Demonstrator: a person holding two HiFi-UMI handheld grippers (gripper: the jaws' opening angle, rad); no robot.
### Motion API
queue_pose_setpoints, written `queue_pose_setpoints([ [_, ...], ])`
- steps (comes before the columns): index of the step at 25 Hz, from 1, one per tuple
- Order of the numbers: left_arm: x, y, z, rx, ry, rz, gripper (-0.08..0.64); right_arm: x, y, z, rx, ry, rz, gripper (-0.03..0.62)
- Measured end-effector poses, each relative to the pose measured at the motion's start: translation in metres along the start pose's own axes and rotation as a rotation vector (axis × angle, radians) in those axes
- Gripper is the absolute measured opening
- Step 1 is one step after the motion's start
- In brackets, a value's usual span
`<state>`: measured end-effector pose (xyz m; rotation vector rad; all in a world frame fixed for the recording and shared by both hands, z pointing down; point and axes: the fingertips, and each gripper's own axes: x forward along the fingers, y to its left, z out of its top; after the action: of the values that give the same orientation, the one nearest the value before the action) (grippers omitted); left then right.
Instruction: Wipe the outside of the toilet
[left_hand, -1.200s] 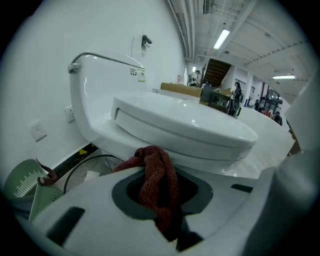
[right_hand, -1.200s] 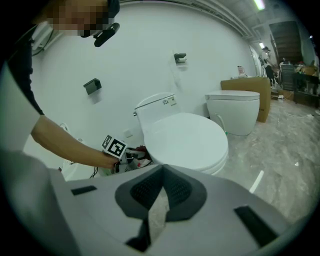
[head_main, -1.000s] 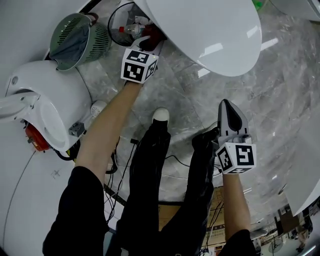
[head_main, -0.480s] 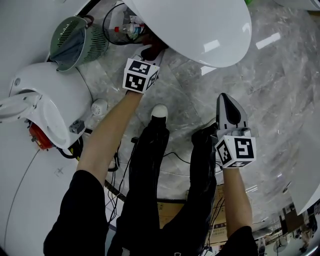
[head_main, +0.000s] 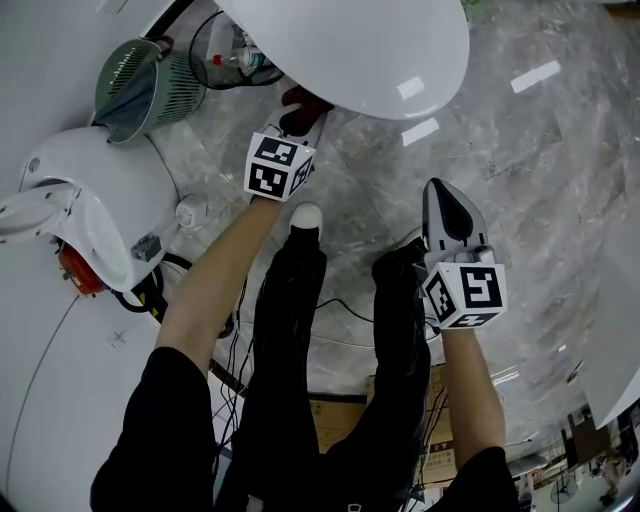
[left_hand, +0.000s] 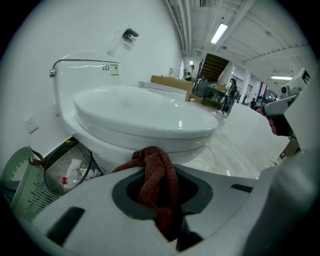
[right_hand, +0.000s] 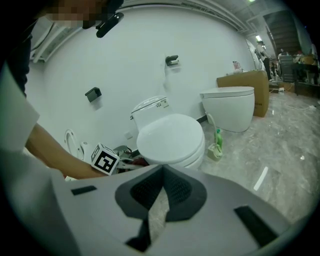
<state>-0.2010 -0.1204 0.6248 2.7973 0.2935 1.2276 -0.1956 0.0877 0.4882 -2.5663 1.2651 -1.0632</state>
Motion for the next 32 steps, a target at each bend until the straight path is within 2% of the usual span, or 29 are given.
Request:
queue_pose_setpoints([
  [16,0.029,-0.107,0.004,-0.021,0.006,-0.068,0.071,-0.03,-0.063,-0.002,0.031,0.005,0.016,0.003],
  [21,0.037,-0.122,0.008,-0.029,0.002,-0.038,0.071,-0.036,-0.086,0.0,0.038,0.004,0.014,0.003],
  [24,0.043,-0.135,0.015,-0.037,-0.019,-0.048,0.069,-0.039,-0.098,0.001,0.037,0.009,0.014,0.003],
  [32,0.074,-0.187,0.051,-0.123,-0.079,-0.087,0.069,-0.058,-0.128,0.01,0.038,0.002,0.01,0.003],
])
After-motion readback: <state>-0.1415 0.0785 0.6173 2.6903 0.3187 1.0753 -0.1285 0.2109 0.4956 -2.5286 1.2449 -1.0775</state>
